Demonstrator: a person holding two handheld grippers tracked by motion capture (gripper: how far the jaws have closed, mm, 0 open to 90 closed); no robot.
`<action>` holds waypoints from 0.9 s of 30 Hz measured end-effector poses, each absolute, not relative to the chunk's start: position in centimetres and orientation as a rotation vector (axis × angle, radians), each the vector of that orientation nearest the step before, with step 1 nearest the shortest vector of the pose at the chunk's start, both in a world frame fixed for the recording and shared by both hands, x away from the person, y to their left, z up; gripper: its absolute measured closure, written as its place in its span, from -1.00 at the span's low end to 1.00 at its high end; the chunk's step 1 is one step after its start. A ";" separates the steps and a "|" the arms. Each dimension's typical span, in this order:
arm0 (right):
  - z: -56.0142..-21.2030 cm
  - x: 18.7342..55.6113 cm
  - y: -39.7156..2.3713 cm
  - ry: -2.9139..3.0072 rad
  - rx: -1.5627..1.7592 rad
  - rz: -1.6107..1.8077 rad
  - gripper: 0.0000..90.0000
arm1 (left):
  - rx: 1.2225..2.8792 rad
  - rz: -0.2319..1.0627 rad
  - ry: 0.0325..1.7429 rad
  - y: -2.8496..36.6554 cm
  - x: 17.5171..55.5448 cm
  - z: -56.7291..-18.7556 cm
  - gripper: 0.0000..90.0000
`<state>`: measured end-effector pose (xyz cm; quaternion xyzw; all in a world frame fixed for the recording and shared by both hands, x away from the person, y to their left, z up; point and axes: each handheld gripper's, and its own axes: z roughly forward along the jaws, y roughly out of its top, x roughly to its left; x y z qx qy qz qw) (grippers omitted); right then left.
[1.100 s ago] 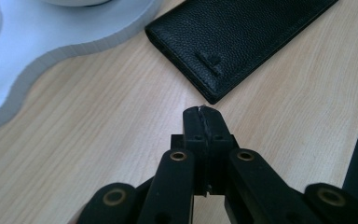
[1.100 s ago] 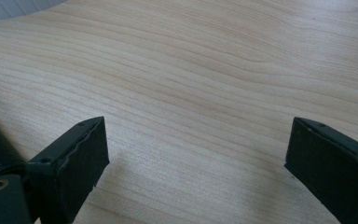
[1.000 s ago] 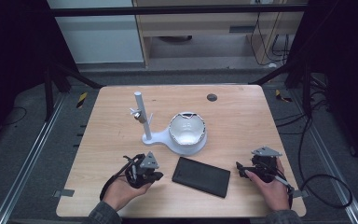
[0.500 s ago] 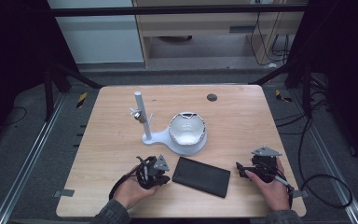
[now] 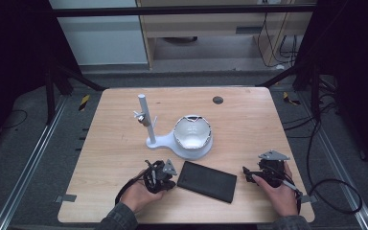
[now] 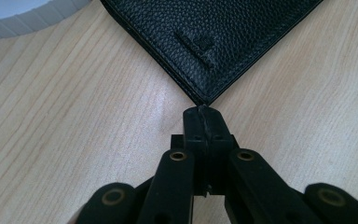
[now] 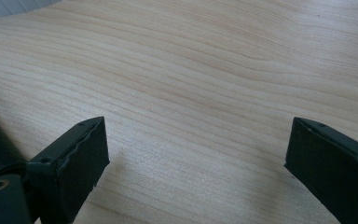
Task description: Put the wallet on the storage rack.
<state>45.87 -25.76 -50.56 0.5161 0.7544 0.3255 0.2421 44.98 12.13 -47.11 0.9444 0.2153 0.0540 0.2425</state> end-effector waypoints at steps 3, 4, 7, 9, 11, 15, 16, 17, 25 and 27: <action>-50.5 45.9 -25.7 2.061 1.412 0.892 -0.87 | 2.585 0.146 0.587 12.1 45.0 -47.1 0.99; -50.5 45.8 -25.7 2.063 1.420 0.896 -0.87 | 2.584 0.147 0.586 12.0 45.0 -47.1 0.99; -50.5 45.8 -25.7 2.061 1.412 0.892 -0.87 | 2.588 0.147 0.585 12.0 45.0 -47.1 0.99; -50.5 45.9 -25.7 2.059 1.418 0.898 -0.87 | 2.588 0.146 0.586 12.0 45.1 -47.2 0.99; -50.5 45.9 -25.7 2.062 1.415 0.894 -0.87 | 2.586 0.143 0.590 12.1 45.2 -47.2 0.99; -50.5 45.8 -25.7 2.061 1.416 0.899 -0.87 | 2.590 0.137 0.586 12.0 45.2 -47.5 0.99; -50.5 45.9 -25.7 2.058 1.411 0.897 -0.87 | 2.582 0.136 0.588 11.9 45.1 -47.6 0.99; -50.5 45.9 -25.7 2.058 1.411 0.897 -0.87 | 2.582 0.136 0.588 11.9 45.1 -47.6 0.99; -50.0 45.6 -25.8 2.040 1.410 0.930 -0.86 | 2.514 0.153 0.592 12.3 45.1 -46.9 0.99; -49.9 45.6 -25.8 2.038 1.401 0.937 -0.85 | 2.490 0.160 0.589 12.4 45.1 -46.7 0.99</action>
